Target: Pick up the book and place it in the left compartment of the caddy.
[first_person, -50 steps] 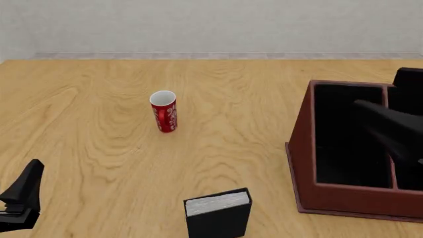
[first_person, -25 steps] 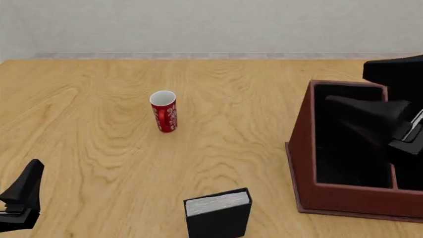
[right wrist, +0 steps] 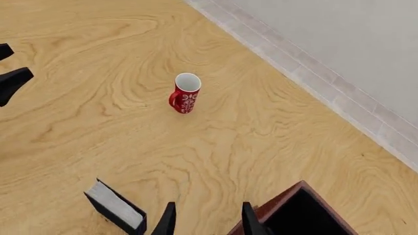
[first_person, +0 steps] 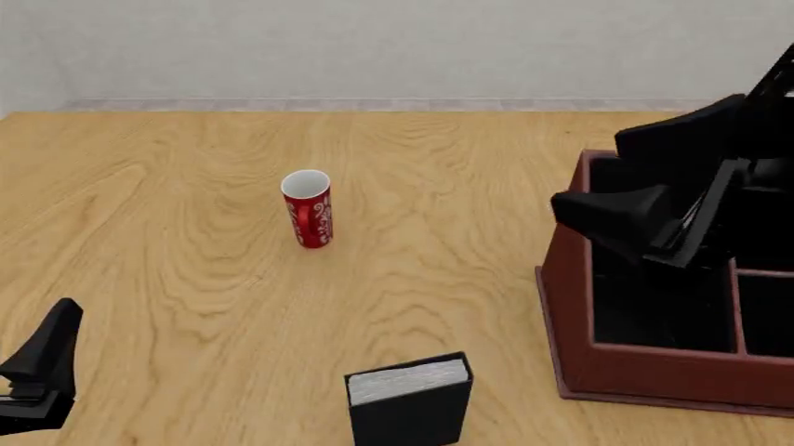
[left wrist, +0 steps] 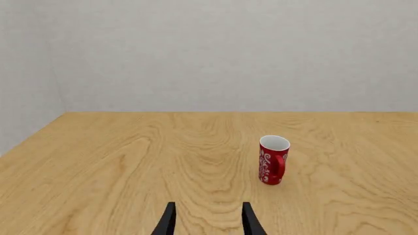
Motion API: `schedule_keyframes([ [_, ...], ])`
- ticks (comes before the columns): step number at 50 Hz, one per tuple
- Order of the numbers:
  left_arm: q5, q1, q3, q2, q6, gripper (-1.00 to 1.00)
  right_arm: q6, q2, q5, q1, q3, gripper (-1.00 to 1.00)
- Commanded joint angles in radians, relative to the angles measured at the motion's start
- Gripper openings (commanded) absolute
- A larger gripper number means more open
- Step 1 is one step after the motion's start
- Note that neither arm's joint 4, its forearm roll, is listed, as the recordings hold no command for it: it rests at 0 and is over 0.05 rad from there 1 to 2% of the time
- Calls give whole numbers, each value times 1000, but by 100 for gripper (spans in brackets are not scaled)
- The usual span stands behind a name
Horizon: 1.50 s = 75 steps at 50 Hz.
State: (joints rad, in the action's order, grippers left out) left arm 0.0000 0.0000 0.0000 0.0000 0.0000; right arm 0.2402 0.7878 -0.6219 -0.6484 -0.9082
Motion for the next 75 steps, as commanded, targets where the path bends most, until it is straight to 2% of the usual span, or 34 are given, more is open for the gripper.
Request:
schedule_keyframes([
  [1, 0, 0, 0, 0, 0, 100, 2, 70, -19, -13, -26, 100],
  [20, 0, 0, 0, 0, 0, 100, 17, 176, -46, -60, -57, 100],
  [33, 0, 0, 0, 0, 0, 100, 89, 218, -84, -70, -70, 100],
  [41, 0, 0, 0, 0, 0, 100, 105, 232, -95, -88, -58, 100],
  [65, 0, 0, 0, 0, 0, 100, 81, 336, -73, -187, -60, 100],
  [75, 0, 0, 0, 0, 0, 100, 96, 365, -72, -201, -66, 100],
])
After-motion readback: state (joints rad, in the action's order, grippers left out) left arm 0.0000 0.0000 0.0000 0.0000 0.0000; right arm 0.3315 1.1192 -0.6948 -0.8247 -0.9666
